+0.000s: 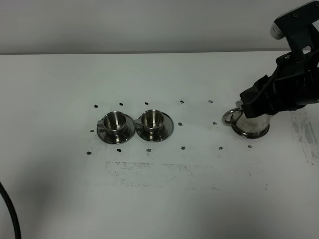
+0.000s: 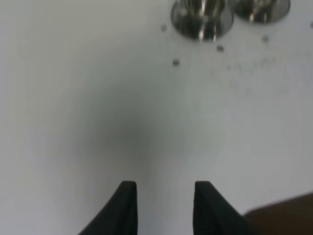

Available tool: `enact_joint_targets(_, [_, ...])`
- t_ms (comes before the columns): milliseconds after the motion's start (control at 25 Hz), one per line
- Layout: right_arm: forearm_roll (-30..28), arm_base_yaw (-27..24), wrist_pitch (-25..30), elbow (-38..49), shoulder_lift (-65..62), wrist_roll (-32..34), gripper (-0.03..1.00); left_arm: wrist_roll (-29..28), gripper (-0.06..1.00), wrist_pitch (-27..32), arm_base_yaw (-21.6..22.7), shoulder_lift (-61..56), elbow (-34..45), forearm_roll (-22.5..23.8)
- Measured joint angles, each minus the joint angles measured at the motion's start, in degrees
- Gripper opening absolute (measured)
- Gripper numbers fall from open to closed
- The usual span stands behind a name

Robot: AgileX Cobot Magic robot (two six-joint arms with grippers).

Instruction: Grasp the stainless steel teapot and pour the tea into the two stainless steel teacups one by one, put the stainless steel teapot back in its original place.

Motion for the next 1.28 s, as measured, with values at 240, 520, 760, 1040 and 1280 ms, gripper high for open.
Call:
enact_joint_targets(240, [1.01, 0.00, 0.24, 0.00, 0.00, 0.50, 0.36, -4.20, 0.29, -0.10, 0.00, -11.96, 13.25, 0.00])
enact_joint_targets(520, [3.82, 0.00, 2.05, 0.00, 0.00, 0.43, 0.36, -6.17, 0.29, 0.91, 0.00, -20.15, 16.39, 0.08])
enact_joint_targets(760, [4.05, 2.77, 2.11, 0.00, 0.00, 0.31, 0.36, -6.11, 0.29, 1.04, 0.00, -22.30, 16.77, 0.23])
enact_joint_targets(1040, [4.09, 10.00, -2.00, 0.00, 1.55, 0.31, 0.36, -6.11, 0.29, 1.09, 0.24, -27.11, 16.77, 0.23])
enact_joint_targets(1280, [3.96, 10.91, -2.09, 0.07, 4.96, 0.36, 0.36, -6.06, 0.29, 1.53, 2.66, -34.44, 16.77, 0.01])
